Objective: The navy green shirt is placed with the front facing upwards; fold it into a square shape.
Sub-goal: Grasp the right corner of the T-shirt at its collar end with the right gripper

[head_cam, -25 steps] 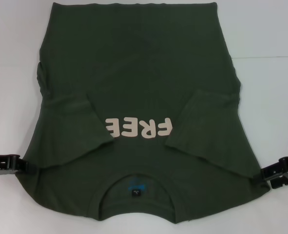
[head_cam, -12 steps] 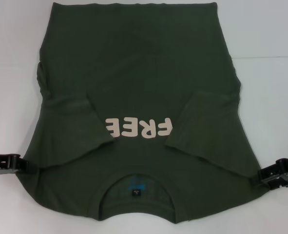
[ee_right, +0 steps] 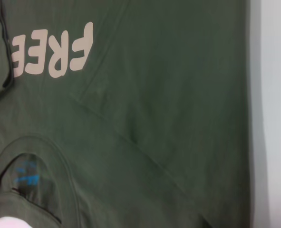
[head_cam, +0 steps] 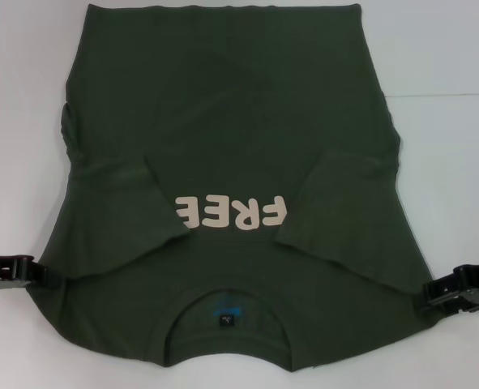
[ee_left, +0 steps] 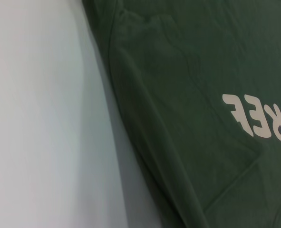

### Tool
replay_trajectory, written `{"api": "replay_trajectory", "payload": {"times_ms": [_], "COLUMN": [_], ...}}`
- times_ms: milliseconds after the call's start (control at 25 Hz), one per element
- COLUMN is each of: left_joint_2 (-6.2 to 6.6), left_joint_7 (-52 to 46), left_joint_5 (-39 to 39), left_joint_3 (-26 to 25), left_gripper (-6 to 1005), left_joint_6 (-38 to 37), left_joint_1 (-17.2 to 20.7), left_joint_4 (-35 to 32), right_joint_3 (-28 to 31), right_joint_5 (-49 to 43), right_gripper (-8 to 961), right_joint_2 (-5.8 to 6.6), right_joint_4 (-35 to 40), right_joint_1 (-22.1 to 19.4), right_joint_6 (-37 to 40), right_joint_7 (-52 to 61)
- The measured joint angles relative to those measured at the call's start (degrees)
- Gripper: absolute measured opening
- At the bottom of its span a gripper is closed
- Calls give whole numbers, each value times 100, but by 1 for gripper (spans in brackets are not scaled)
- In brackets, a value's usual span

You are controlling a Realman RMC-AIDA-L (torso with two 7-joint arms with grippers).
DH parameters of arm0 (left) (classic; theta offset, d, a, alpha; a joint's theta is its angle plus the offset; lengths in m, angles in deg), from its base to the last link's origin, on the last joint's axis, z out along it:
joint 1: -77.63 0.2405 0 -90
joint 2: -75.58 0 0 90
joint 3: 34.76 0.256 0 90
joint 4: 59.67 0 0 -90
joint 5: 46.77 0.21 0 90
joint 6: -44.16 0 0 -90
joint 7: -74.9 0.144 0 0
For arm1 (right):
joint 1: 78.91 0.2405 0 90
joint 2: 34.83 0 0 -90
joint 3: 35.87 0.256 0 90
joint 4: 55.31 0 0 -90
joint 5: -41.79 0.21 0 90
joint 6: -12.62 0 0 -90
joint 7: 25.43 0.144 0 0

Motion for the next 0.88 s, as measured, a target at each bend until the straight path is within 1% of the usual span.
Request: {"api": "replay_trajectory", "payload": {"times_ms": [440, 680, 880], "left_joint_2": [-9, -9, -9], "left_joint_7": [0, 0, 0], "left_joint_5": [0, 0, 0], "left_joint_3": [0, 0, 0], "left_gripper": [44, 46, 47], "left_joint_6": [-1, -3, -10], "left_joint_1": [-9, -9, -9], "left_joint_4": [0, 0, 0], "right_joint_3": [-28, -67, -103], "right_joint_5": [130, 105, 101], "right_gripper": [643, 643, 644], "right_joint_2": [3, 52, 46], "right_joint_4": [-33, -35, -35], "right_joint_1": [-12, -13, -13], "right_joint_6": [-12, -10, -11], "right_joint_7": [-38, -27, -32]}}
